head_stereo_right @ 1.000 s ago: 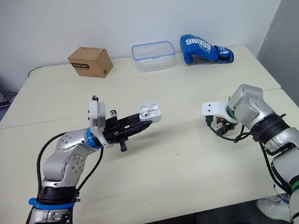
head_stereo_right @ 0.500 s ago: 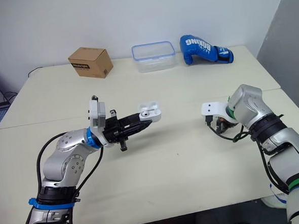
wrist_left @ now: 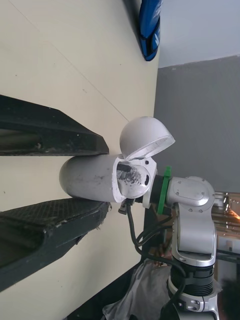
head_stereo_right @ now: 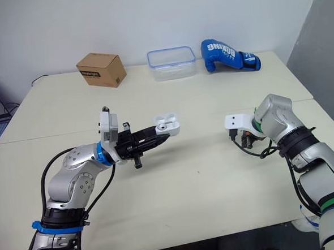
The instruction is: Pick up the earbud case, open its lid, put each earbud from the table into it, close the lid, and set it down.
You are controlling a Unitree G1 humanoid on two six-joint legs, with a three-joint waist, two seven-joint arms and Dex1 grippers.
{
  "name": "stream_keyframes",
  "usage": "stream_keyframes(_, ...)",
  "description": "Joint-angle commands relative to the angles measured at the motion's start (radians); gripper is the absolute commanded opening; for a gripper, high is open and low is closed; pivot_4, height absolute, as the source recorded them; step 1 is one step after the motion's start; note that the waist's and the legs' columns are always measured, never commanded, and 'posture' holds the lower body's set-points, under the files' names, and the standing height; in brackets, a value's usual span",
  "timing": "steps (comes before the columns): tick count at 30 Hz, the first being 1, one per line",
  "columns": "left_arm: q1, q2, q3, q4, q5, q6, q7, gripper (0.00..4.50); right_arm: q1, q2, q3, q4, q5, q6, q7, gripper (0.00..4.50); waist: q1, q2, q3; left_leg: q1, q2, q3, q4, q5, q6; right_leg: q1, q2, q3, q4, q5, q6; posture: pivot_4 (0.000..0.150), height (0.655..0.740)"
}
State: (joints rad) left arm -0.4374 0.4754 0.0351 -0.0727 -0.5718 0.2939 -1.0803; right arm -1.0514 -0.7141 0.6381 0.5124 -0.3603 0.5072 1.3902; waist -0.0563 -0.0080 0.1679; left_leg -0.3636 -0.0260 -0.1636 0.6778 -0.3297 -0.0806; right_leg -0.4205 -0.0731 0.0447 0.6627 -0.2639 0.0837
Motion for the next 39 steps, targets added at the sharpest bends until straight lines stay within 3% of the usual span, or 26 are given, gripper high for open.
stream_keyframes(1,0.000,0.005,0.010,-0.041,-0.006,-0.016,0.001,0.80,0.010,-0.044,-0.027,-0.107,-0.008,-0.004,0.051,0.39,0.002,0.000,0.000,0.000,0.000,0.000,0.000,0.000,0.000,0.000,0.000,0.000,0.000,0.000,0.000,0.150,0.7400)
stream_keyframes(8,-0.009,0.003,0.008,-0.031,-0.002,-0.021,-0.001,0.80,0.094,-0.085,-0.023,-0.367,0.010,0.046,0.153,0.39,0.001,0.000,0.000,-0.001,0.000,0.000,-0.001,0.000,0.000,-0.001,0.000,0.000,0.000,0.000,0.000,0.150,0.7400)
stream_keyframes(21,0.003,-0.006,0.003,-0.016,0.028,-0.060,0.007,0.80,0.137,-0.074,-0.006,-0.403,0.013,0.081,0.154,0.39,0.002,0.000,0.000,-0.001,0.000,0.000,0.000,0.000,0.000,-0.001,0.000,0.000,0.000,0.000,0.000,0.150,0.7400)
stream_keyframes(28,0.000,-0.013,0.002,-0.019,0.028,-0.058,0.013,0.80,0.137,-0.083,-0.017,-0.414,0.017,0.052,0.145,2.77,0.001,0.000,0.000,-0.001,0.000,0.000,0.000,0.000,0.000,-0.001,0.000,0.000,0.000,0.000,0.000,0.150,0.7400)
stream_keyframes(39,-0.006,-0.012,0.003,-0.013,0.028,-0.058,0.012,0.80,0.182,-0.113,-0.026,-0.509,0.011,0.078,0.130,2.77,0.002,0.000,0.000,-0.001,0.000,0.000,0.000,0.000,0.000,-0.001,0.000,0.000,0.000,0.000,0.000,0.150,0.7400)
